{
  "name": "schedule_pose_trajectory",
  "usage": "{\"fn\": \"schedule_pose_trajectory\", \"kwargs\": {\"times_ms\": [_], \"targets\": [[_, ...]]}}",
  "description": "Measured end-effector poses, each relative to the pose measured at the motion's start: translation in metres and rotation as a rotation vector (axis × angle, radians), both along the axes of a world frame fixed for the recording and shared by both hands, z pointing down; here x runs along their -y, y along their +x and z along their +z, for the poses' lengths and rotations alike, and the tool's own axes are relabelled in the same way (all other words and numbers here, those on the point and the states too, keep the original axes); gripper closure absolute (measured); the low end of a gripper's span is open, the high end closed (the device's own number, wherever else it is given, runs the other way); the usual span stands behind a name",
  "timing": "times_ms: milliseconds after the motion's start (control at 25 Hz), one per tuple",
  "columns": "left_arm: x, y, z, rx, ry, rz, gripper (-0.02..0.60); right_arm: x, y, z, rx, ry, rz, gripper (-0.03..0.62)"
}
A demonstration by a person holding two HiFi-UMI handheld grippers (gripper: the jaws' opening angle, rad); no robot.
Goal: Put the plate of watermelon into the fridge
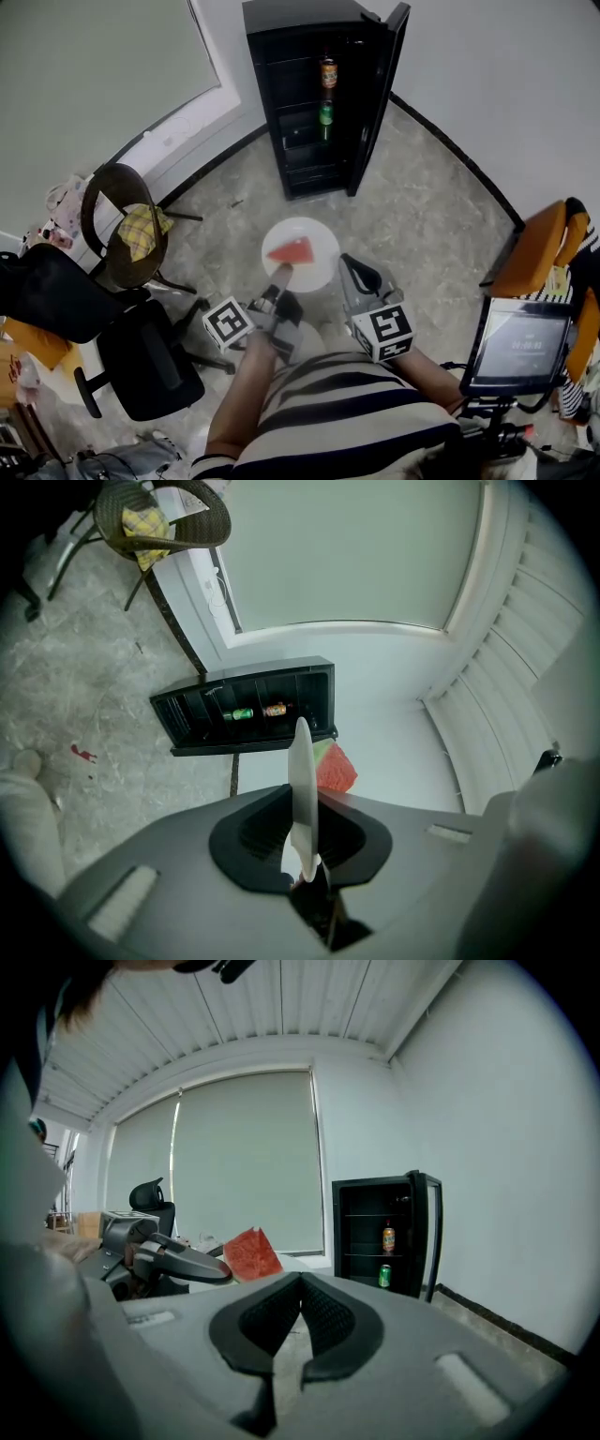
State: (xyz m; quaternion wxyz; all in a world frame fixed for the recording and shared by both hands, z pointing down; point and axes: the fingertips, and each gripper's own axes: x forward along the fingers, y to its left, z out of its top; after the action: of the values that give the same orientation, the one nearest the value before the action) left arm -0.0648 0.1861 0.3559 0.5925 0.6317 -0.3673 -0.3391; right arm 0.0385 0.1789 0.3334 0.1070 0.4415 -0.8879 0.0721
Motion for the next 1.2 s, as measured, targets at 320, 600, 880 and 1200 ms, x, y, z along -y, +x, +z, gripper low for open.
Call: {"fn": "schedule_pose_trajectory", "kwargs": {"times_ms": [320, 600, 880, 1200], "targets": [[0.026, 0.003, 0.001, -0.010, -0.010, 0.019, 0.560, 0.020, 0.002, 0.005, 0.015, -0.025, 0.032, 0.596], [0.058, 0.005, 0.000, -0.017, -0.015, 0.044, 0.560, 0.047, 0.003, 0.002, 0.011, -0.020, 0.065, 0.597], [0.097, 0.005, 0.006, -0.018, -0.031, 0.075, 0.560, 0.083, 0.005, 0.006, 0.003, -0.030, 0.105, 0.597], [0.136, 0.010, 0.006, -0.013, -0.040, 0.120, 0.560, 0.116, 0.006, 0.010, 0.006, -0.053, 0.143, 0.597]]}}
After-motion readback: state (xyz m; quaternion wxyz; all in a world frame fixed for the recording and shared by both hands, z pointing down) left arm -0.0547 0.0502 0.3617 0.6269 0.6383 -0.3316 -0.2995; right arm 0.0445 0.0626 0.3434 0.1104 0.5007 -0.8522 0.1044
